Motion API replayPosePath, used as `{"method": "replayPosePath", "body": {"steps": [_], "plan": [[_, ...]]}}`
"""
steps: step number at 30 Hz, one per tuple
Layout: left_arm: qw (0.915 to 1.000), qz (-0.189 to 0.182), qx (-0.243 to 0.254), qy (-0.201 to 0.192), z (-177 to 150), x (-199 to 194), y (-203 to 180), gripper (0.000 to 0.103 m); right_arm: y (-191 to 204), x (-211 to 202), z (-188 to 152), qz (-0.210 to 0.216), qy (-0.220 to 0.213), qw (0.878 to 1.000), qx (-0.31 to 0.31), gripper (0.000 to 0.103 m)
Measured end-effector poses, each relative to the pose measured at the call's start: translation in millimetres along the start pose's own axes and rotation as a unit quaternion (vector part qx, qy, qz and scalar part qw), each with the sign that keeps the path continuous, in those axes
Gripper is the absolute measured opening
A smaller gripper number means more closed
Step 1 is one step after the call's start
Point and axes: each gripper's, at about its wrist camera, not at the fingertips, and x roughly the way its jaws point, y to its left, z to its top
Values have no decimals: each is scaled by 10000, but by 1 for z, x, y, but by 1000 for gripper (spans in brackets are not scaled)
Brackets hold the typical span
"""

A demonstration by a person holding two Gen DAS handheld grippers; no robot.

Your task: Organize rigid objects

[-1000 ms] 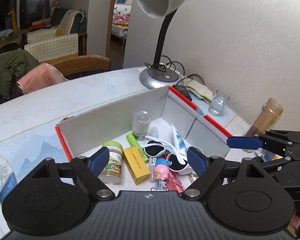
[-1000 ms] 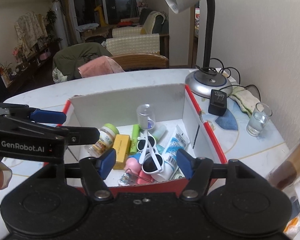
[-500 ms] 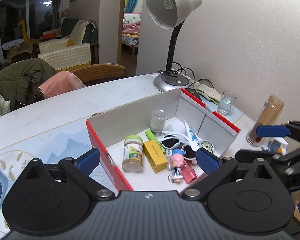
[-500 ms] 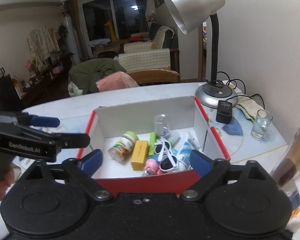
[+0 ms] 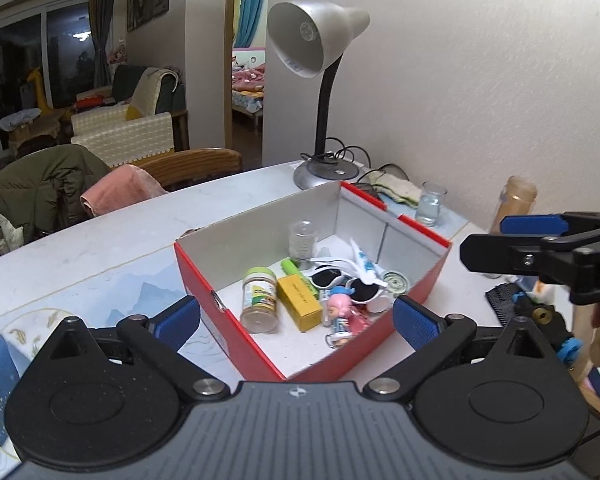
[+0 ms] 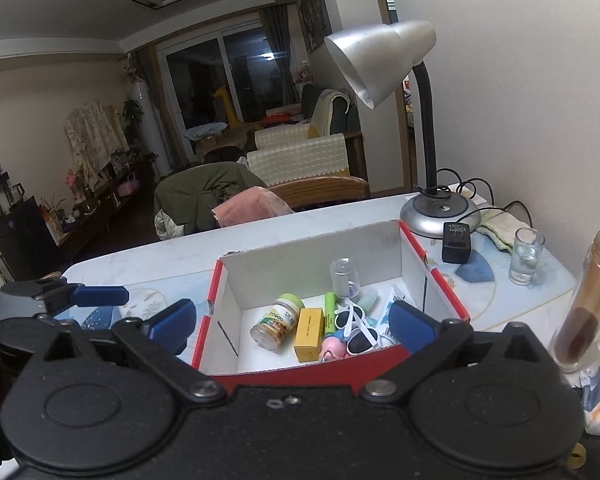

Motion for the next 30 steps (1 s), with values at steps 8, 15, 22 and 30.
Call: {"method": "replayPosePath", "body": {"steps": [8,15,22,30], "plan": [[9999,-84,-65,60,-6,-8,-1,103,2,-8,-7,-57,-39,9999,103,103],[9998,-116,-153,99,-10,-8,4,103,4,-12,-13,-79,2,9997,217,103],[9997,-124,-146,123,-11,-4,5,103,5,-12,-16,-118,40,9995,275,103],[9998,-89,-127,80,-10,-5,8,103,6,-13,-19,-168,72,9993,314,103]]}}
